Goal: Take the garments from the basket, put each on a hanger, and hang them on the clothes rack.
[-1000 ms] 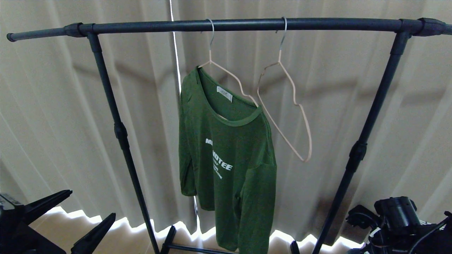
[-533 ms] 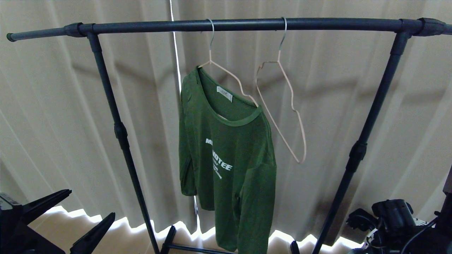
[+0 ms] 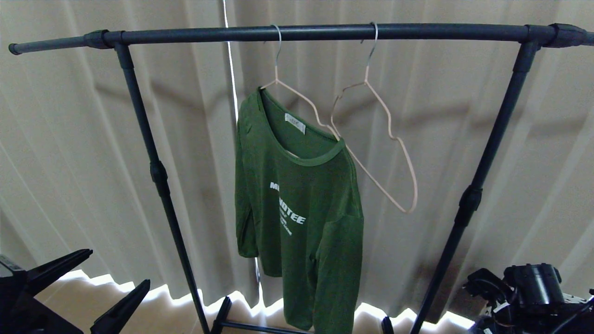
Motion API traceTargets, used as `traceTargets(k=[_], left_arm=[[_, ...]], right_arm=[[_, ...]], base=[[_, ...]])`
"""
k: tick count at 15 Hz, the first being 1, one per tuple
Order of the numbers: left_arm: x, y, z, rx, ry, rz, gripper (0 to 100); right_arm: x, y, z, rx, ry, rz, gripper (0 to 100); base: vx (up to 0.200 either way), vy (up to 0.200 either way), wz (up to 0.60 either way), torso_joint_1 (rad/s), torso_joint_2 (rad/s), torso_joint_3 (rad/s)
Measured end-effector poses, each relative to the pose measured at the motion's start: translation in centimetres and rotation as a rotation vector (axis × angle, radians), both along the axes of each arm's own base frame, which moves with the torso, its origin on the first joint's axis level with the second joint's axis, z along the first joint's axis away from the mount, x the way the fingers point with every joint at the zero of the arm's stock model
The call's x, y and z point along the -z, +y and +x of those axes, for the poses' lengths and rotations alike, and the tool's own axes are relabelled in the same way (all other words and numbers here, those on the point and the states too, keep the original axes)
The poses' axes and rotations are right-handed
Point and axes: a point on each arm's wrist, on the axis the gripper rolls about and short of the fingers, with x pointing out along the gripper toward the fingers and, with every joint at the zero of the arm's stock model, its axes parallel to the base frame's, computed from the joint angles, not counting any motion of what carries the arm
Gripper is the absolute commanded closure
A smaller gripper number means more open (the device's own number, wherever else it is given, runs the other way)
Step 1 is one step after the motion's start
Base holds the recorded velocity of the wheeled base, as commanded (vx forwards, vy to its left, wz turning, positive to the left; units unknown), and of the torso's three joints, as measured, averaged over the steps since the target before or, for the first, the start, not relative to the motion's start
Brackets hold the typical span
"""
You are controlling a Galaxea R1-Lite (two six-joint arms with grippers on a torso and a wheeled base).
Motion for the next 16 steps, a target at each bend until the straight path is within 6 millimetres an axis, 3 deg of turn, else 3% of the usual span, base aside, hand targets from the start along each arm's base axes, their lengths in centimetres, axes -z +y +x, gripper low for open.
traceTargets(k=[5,9,13,16], left_arm=[[0.1,0.0,0.0,-0.001,0.007,0.002,0],[0.1,0.0,0.1,-0.005,0.007,0.001,0],[0.1,0.0,0.1,-0.005,0.006,0.002,0],[0.1,0.0,0.1,-0.005,0.007,0.002,0]], right_arm=[[-3.6,-0.1,-1.7,0.037,-0.242,0.034,100],[-7.3,0.0,-1.8,0.024,-0.423,0.027,100],[-11.3,0.0,-2.4,0.009,-0.431,0.019,100],[-15.6,0.2,-4.3,-0.033,-0.406,0.056,100]], base=[[0.000,0.000,0.00,0.000,0.00,0.000],[-0.200,0.000,0.00,0.007,0.00,0.002],[-0.200,0.000,0.00,-0.005,0.00,0.002],[-0.200,0.000,0.00,0.004,0.00,0.006]])
